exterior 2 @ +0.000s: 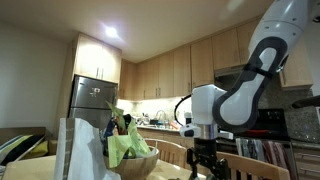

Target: Move the green towel to the right then fold the green towel

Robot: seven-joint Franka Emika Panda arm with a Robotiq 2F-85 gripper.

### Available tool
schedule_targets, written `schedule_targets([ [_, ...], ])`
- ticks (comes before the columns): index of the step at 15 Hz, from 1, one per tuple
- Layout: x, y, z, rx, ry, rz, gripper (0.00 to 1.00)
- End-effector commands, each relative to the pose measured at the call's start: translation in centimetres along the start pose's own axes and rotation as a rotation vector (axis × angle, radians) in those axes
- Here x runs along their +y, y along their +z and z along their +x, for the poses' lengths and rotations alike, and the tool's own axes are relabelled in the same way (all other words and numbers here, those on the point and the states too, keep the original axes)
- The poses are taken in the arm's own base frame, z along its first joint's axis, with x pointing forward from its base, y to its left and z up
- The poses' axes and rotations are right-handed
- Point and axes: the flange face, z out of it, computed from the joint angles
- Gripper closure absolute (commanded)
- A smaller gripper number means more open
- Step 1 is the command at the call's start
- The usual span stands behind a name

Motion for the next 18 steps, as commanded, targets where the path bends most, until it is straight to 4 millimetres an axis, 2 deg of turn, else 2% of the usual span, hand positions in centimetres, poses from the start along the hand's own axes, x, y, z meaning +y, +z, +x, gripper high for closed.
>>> schedule_targets([
  [1, -2.6, -1.3, 0.1, 0.062, -0.104, 0.128, 0.00],
  [7, -6.6, -1.3, 0.1, 0.108, -0.266, 0.304, 0.00],
  [12, -9.9, -0.9, -1.0, 0.089, -0.332, 0.389, 0.00],
  [14, -9.3, -0.9, -1.4, 0.078, -0.264, 0.364, 0.00],
  [18, -5.9, -1.3, -2.0, 0.059, -0.117, 0.279, 0.00],
])
